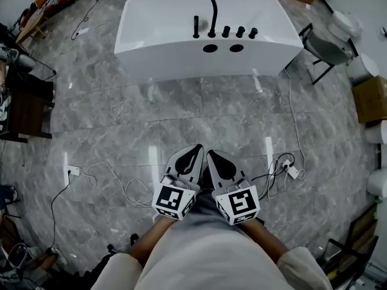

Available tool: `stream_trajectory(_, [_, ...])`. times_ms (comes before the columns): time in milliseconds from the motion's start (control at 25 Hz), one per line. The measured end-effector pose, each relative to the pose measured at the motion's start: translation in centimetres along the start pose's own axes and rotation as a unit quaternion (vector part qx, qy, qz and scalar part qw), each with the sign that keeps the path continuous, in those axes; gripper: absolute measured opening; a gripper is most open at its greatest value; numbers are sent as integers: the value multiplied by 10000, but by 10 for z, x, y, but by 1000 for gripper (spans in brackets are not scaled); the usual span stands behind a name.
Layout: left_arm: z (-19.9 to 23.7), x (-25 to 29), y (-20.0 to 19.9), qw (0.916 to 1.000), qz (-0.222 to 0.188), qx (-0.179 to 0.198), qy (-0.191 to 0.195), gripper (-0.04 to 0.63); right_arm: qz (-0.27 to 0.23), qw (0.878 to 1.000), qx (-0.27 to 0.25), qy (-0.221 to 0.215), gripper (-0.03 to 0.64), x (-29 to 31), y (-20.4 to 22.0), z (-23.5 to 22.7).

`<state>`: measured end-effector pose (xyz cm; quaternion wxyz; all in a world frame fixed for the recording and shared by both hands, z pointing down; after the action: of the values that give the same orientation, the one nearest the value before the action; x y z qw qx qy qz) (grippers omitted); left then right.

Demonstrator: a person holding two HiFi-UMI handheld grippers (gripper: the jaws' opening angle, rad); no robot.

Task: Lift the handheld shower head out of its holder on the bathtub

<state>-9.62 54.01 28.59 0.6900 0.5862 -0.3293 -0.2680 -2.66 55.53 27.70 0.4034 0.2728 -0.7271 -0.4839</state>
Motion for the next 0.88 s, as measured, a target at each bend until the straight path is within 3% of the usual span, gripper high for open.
stream_trajectory(200, [0,29,0,9999,110,-99,77,5,-39,9999,61,70,18,14,-11,-21])
stream_trajectory(400, [4,60,0,9986,402,-177,-282,3,275,9987,413,76,18,31,-15,-51])
stream_trajectory(520, [5,80,-1,9982,518,-201,-216,3,364,9980,510,-44,18,37,-20,-70])
stream_trajectory(880, [7,130,-12,9972,454,-197,-569,2,317,9985,372,-253,18,55,-40,-116])
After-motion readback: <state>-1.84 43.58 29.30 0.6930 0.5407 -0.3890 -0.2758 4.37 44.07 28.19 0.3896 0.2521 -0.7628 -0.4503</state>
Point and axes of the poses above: the fingertips, and each gripper's own axes: x forward along the fingers, z to its left, y out of its underside, the point moved 4 cm from there along -x, backward along the fingers, and after that the axes turned 7 degrees about x, right-handed, at the moved point
